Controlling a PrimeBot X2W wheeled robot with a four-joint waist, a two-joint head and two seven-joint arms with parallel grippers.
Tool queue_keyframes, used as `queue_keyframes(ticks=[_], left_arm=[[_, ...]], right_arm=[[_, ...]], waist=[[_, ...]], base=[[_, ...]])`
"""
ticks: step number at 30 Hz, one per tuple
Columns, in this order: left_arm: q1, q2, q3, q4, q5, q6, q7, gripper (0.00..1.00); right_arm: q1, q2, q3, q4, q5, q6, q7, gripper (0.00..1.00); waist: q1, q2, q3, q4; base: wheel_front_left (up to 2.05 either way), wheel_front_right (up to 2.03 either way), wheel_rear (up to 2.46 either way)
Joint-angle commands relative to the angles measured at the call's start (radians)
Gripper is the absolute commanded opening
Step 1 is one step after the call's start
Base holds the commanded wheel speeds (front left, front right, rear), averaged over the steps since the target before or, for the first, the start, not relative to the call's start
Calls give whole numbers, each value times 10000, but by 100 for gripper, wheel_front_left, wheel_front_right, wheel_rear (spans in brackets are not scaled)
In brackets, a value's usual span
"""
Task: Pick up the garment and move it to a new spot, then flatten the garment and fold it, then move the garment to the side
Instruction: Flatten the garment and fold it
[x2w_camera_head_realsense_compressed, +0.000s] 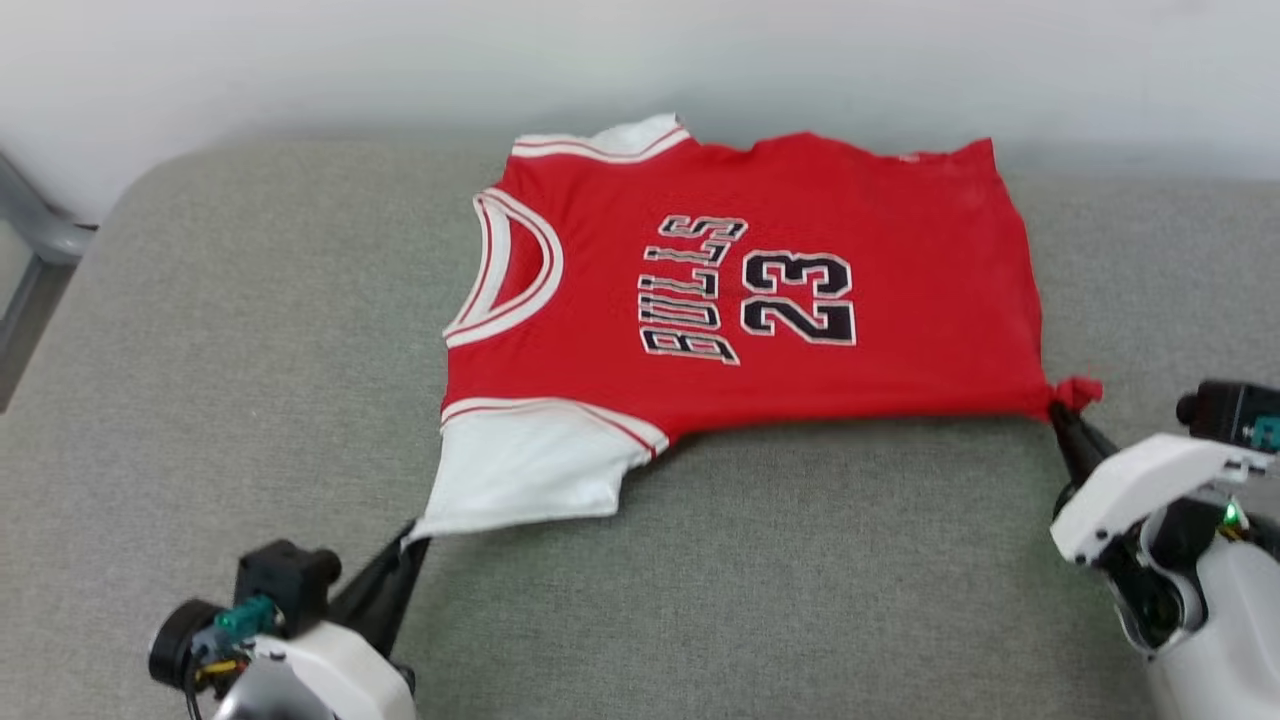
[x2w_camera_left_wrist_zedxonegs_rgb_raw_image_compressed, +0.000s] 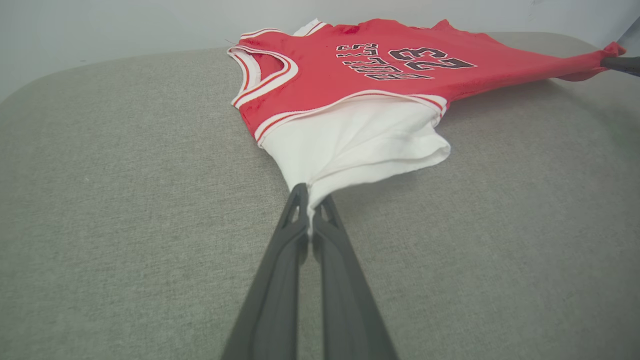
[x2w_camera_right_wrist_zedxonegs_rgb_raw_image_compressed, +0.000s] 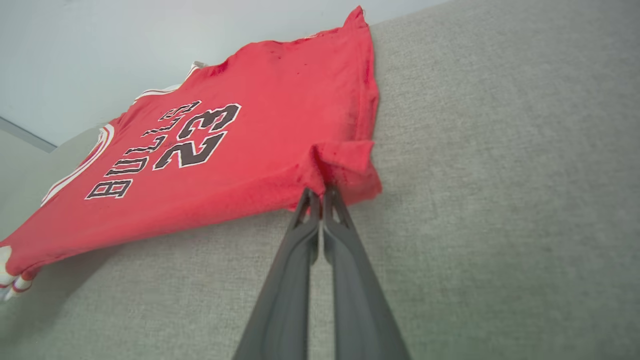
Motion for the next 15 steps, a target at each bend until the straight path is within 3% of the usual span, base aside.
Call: queue_keyframes(ticks=[1,9,15], left_arm=[[293,83,-84,-159,-103,-19,104,0],[1658,568,-318,-926,-505,50,788,0],[2672,1039,-576,-1551,-965,-173,1409,0]], right_arm=[[315,-103,-4,-171,109,-12,81,0],[2081,-311,-103,-1364,763,-12,919,0],[3623,-533,-312,-2681,1292,-12,1945,0]], waist=[[3,0,-203,47],[3,0,-922,136],[3,0,-1227,199]], base=[[0,0,0],[0,0,0],[0,0,0]])
